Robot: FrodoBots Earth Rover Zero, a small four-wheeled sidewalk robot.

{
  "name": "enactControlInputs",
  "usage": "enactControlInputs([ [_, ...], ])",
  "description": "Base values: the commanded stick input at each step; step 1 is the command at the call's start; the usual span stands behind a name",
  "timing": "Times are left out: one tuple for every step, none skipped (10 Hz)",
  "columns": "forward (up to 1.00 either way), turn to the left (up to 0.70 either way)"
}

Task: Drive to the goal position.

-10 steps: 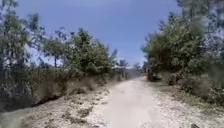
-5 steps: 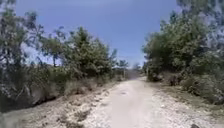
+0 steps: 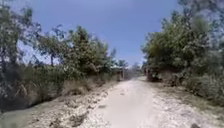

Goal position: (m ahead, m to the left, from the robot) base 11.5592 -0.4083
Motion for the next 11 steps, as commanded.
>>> enactControlInputs([
  [0.30, 0.00],
  [0.30, 0.00],
  [0.30, 0.00],
  [0.30, 0.00],
  [0.30, 0.00],
  [0.30, 0.00],
  [0.30, 0.00],
  [0.30, 0.00],
  [0.30, 0.00],
  [0.30, 0.00],
  [0.30, 0.00],
])
